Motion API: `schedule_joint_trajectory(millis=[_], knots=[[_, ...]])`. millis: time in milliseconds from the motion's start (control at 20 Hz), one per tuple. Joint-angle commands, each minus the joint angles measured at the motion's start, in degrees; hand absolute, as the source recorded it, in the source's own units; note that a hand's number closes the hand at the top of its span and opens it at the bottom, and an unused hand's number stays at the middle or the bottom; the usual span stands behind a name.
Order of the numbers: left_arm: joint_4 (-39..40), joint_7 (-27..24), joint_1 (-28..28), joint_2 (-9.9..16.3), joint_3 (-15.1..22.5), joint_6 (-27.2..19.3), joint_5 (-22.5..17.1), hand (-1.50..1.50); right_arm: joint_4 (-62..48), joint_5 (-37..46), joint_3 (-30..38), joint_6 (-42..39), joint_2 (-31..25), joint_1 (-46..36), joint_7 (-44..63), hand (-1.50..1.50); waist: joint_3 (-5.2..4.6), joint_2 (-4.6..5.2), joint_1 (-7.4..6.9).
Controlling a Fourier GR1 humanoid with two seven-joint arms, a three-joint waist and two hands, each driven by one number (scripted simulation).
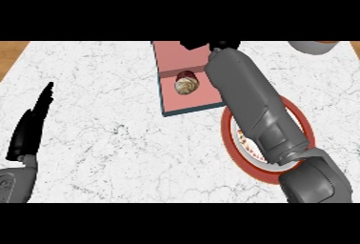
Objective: Pick the cupcake from the plate and place it in the cardboard box
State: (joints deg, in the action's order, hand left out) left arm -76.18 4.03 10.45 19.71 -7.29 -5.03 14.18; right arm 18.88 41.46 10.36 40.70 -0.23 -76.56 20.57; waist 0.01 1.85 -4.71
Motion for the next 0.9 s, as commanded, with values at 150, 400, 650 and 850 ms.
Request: schedule_joint_trajectory(millis=[150,400,650,850], knots=[[-0.1,-1.2,-2.1,-0.5,-0.3,-1.2,0.7,0.00,5.0,-6.3,5.9,6.3,-1.7,0.2,-8.9,-1.50,0.02,-0.86,1.87],[-2.4,1.2,-3.6,-0.5,-1.2,-0.9,0.2,0.00,10.0,-11.9,8.3,4.1,-0.7,7.3,-17.2,-1.50,0.03,-1.65,3.63],[-4.6,2.1,-6.2,1.9,-3.9,1.2,-1.7,0.00,19.8,-13.5,7.1,-0.4,-4.2,15.7,-15.0,-1.50,0.04,-2.40,5.31],[-2.9,1.0,-6.8,2.5,-5.1,1.4,-1.7,0.00,30.9,-11.8,3.5,-6.4,-7.8,22.7,-8.3,-1.50,-0.03,-2.74,6.68]])
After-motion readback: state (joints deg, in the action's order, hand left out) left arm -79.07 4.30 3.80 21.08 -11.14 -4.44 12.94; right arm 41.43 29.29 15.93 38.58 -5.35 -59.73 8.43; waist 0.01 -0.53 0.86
